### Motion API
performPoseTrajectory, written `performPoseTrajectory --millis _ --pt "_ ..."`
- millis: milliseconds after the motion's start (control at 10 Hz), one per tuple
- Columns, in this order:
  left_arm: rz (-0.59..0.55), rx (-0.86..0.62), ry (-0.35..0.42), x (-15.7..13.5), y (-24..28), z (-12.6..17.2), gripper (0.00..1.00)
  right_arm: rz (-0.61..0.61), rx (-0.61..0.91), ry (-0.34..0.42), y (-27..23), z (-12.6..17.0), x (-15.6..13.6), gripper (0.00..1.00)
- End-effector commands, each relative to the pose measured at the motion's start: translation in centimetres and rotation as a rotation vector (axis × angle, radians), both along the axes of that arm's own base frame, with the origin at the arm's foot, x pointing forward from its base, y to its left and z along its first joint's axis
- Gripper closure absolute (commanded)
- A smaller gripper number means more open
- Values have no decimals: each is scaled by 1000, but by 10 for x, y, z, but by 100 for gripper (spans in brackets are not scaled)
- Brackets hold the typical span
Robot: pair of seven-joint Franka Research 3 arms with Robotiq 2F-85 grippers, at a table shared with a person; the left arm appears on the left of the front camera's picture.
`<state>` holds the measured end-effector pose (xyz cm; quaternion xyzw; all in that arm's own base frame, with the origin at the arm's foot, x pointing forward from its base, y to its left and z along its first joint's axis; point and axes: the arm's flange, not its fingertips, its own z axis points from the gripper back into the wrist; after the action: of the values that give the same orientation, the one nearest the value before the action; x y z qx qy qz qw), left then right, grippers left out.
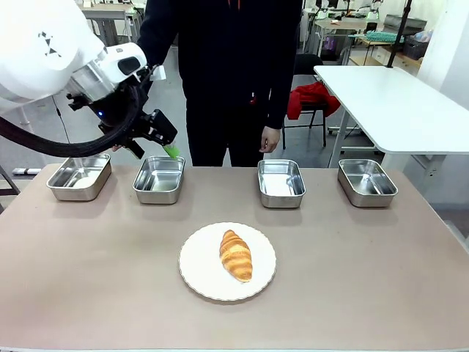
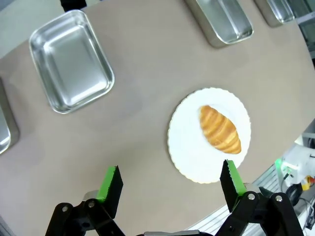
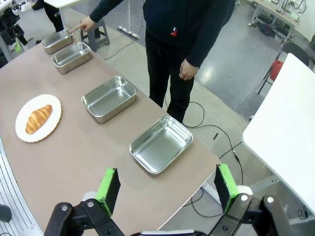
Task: Place the bread in the container.
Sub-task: Place the Butter Roll into the Airtight Container indicated by the human.
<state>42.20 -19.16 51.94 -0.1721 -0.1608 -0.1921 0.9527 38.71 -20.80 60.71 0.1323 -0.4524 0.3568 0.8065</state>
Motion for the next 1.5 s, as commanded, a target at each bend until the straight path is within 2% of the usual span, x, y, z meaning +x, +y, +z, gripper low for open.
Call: performPoseTrajectory --millis 0,100,300,400,700,800,1000,1200,1400 --pt "-3 8 -26 -1 6 5 0 3 3 -8 1 1 0 0" --pt "0 0 0 0 0 0 0 3 3 -8 1 1 0 0" --pt "181 -16 126 -12 -45 -31 0 3 3 -8 1 1 0 0" --pt "217 -23 125 -27 -82 -54 0 3 3 -8 1 1 0 0" --pt "447 25 185 -66 -145 -104 0 3 3 -8 1 1 0 0" --pt "476 54 234 -75 -164 -123 0 3 3 -8 1 1 0 0" --pt "573 106 271 -77 -180 -145 0 3 3 -8 1 1 0 0" --pt "599 110 295 -73 -193 -160 0 3 3 -8 1 1 0 0" --pt "557 107 296 -66 -204 -169 0 3 3 -8 1 1 0 0"
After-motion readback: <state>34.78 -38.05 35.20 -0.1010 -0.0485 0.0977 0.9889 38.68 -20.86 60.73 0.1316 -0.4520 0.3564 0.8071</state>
